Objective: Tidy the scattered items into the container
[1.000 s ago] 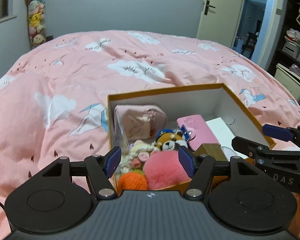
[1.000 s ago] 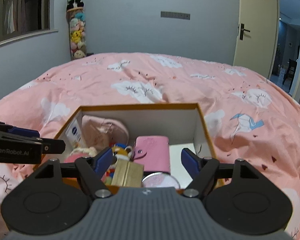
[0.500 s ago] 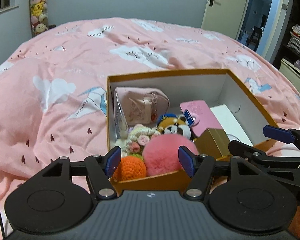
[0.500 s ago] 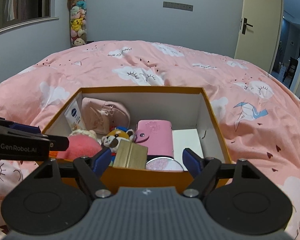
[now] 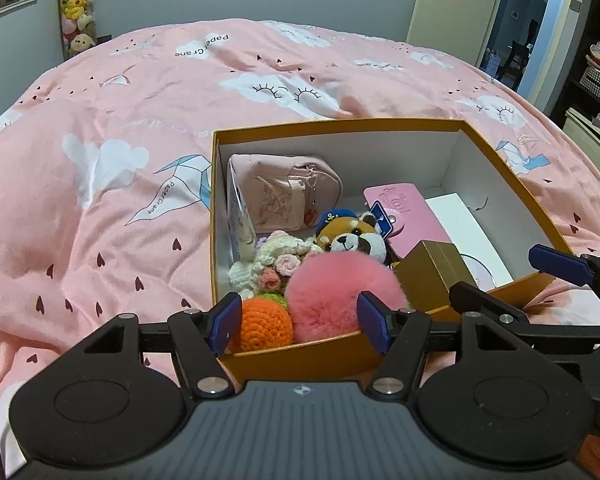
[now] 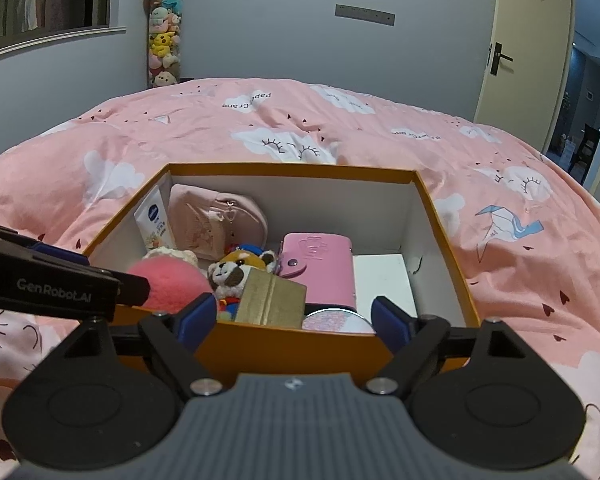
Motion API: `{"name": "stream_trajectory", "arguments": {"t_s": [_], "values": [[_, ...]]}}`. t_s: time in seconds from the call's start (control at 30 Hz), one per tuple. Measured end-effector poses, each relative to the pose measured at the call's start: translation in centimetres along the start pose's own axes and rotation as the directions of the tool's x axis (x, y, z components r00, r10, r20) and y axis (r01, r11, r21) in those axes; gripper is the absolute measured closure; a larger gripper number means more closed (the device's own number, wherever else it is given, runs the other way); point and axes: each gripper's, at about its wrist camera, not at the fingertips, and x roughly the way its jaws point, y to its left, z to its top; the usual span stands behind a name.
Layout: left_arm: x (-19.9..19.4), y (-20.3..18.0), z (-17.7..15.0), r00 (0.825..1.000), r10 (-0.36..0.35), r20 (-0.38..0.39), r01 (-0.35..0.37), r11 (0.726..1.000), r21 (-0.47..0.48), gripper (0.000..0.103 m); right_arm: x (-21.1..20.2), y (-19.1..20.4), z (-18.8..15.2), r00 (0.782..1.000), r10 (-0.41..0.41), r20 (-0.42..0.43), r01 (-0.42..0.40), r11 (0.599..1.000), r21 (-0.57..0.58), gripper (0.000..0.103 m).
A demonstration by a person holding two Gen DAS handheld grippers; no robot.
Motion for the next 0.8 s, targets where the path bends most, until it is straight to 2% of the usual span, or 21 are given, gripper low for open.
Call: {"name": "stream_trajectory", "arguments": {"t_s": [0.8], "values": [[0.23,0.03,-0.02,1.0,0.012,-0.006,-0.011,1.0,0.004,0.028,0.08,-0.02,-0.05,1.0,0.005,0.0,-0.005,1.0,0.005,0.016]]}}
